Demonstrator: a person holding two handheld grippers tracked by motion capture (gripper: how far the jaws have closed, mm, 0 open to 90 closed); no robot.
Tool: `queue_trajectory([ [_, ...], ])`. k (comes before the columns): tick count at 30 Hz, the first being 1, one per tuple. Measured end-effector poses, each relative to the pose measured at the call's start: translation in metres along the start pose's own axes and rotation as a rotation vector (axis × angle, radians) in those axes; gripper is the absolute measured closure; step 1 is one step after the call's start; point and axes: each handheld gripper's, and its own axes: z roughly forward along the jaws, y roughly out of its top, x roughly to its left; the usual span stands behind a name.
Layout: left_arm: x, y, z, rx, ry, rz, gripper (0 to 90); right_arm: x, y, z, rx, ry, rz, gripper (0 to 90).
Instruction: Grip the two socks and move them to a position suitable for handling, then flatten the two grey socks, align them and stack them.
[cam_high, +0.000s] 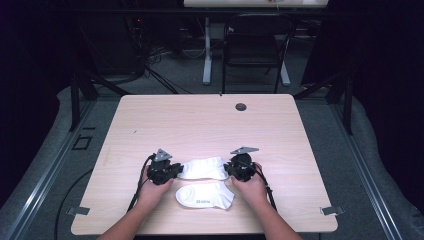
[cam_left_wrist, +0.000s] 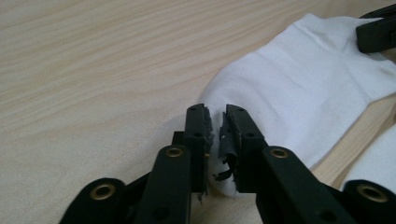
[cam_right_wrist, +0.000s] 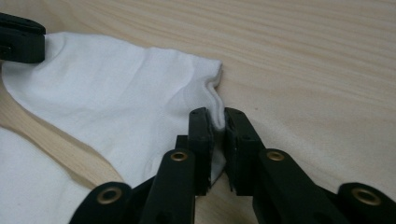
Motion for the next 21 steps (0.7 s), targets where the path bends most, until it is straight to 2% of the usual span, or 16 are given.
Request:
queue_trajectory([
  [3,-0.0002,0.0006,0.0,0.005,-0.004,-0.009,86.4,0.0003,0.0011,-0.0004,0.009,0.001,-0.01,85.4],
  [10,0.0006,0.0008,-0.0002,0.0,-0.013,-0.034,86.9,0.0003,0.002,-0.0014,0.005,0.011,-0.012,85.9],
  [21,0.0014,0.0022,-0.0039,-0.011,-0.028,-0.043,87.0,0.0007,0.0039,-0.0049,-0.001,0.037,-0.004,86.1],
])
